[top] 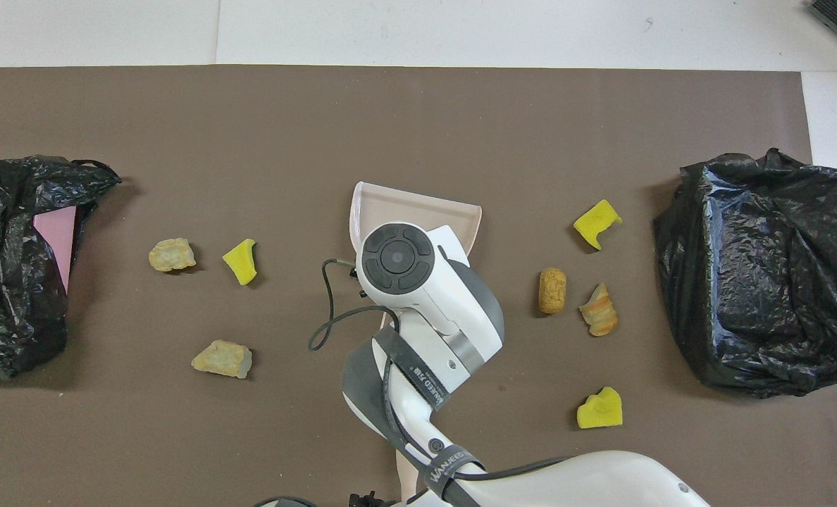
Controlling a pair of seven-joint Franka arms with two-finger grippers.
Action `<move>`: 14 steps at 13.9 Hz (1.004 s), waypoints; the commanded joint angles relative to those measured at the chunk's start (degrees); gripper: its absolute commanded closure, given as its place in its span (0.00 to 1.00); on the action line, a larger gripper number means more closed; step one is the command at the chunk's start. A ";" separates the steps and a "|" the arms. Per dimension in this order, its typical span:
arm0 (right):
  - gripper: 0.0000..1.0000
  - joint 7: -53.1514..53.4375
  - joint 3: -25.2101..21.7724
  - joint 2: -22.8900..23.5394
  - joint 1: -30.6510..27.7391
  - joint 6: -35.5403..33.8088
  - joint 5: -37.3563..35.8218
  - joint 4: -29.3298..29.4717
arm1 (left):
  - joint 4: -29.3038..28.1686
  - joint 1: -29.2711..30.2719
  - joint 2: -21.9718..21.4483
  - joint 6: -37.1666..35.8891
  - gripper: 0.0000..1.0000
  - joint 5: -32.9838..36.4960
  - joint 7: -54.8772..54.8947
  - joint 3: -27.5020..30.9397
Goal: Sweep and dump trash in bin
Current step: 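Grasp the dustpan handle with the right gripper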
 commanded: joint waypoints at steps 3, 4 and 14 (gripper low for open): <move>0.02 -2.15 0.62 -3.54 -0.03 -1.35 1.95 -4.68 | 1.90 -1.37 0.86 -0.15 0.00 -0.53 -0.15 0.76; 0.18 -2.77 0.62 -3.54 -0.03 -1.97 1.95 -4.42 | 1.90 -1.28 0.77 -0.32 0.01 -0.62 0.46 0.84; 1.00 -7.60 0.53 -3.37 -1.25 -1.89 1.34 -3.71 | 3.56 0.21 -0.72 -5.93 1.00 -0.62 1.61 1.20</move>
